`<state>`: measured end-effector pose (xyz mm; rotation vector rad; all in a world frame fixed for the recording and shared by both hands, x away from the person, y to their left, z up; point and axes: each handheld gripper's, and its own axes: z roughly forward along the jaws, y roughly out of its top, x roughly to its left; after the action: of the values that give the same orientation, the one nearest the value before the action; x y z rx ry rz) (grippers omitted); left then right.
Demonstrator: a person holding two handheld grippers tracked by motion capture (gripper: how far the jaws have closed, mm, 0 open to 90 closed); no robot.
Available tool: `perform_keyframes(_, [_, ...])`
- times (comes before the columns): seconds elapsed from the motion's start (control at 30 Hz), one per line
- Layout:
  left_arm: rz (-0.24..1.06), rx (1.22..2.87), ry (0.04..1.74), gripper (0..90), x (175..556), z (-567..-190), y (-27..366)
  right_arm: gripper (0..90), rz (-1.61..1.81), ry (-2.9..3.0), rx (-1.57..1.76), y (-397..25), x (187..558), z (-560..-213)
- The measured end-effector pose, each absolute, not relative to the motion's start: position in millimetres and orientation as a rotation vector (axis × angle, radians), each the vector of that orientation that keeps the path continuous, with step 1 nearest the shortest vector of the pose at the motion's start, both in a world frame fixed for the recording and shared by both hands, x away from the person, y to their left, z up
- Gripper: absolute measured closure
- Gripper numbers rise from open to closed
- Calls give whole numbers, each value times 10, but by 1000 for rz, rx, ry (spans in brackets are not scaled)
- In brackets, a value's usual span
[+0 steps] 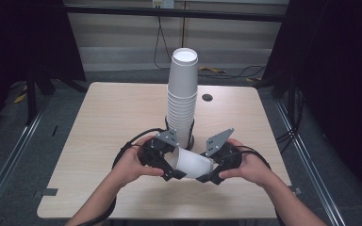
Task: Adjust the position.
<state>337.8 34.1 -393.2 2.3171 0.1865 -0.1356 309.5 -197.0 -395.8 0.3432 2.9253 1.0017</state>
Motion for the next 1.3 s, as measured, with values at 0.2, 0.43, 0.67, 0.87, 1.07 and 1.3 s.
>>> perform_keyframes(0.2, [-141,2361,192,103,3371,-3915,322,249,958,2926,310,-1926,3085,-3984])
perform_keyframes(0.43, [-140,2374,186,111,3365,-3889,306,248,962,2917,292,-1930,3081,-4004])
perform_keyframes(0.67, [-138,2382,198,118,3361,-3878,287,246,968,2909,306,-1944,3072,-4032])
perform_keyframes(0.87, [-145,2388,216,119,3366,-3862,272,241,981,2899,317,-1950,3079,-4050])
perform_keyframes(1.07, [-142,2400,226,119,3372,-3849,252,236,992,2892,345,-1953,3081,-4076])
perform_keyframes(1.3, [-138,2434,238,119,3385,-3834,243,222,998,2894,373,-1956,3091,-4108])
